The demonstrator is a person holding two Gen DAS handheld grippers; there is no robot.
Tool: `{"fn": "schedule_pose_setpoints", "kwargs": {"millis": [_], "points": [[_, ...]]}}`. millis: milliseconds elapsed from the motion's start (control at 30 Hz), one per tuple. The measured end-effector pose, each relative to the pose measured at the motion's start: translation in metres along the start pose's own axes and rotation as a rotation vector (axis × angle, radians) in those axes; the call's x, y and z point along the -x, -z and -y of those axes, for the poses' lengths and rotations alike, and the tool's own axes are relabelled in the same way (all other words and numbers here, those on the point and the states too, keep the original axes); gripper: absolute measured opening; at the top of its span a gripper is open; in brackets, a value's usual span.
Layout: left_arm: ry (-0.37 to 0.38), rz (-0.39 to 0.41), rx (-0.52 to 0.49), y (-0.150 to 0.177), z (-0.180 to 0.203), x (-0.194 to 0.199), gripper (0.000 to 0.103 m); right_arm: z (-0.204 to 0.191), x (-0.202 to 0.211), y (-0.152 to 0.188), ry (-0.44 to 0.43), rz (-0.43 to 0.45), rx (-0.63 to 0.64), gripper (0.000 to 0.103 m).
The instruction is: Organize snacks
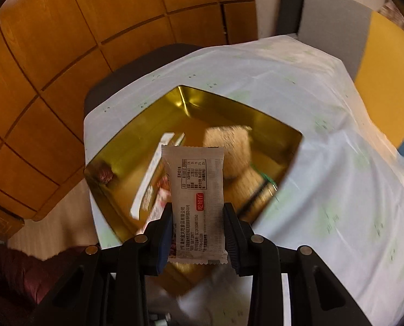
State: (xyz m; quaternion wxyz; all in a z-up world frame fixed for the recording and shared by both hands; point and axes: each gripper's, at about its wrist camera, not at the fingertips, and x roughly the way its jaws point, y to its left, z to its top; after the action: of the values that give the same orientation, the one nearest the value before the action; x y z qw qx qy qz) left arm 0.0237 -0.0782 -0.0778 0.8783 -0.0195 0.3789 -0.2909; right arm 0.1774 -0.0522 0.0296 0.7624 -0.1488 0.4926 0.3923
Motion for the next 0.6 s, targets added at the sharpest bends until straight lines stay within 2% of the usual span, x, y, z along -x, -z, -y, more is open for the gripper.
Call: {"fn": "schedule_pose_setpoints", "kwargs": {"millis": [133, 267, 600], "points": [[0.022, -0.001, 0.020, 0.000, -0.004, 0.000, 0.031, -0.002, -0.036, -0.012, 0.029, -0.065, 0.004, 0.038], [0.016, 0.001, 0.009, 0.000, -0.002, 0.000, 0.031, 0.009, -0.044, -0.005, 0.045, -0.072, -0.019, 0.042], [-0.006, 0.000, -0.010, 0.001, 0.003, -0.001, 0.031, 0.024, -0.011, 0.019, 0.077, -0.005, -0.084, 0.042]]}}
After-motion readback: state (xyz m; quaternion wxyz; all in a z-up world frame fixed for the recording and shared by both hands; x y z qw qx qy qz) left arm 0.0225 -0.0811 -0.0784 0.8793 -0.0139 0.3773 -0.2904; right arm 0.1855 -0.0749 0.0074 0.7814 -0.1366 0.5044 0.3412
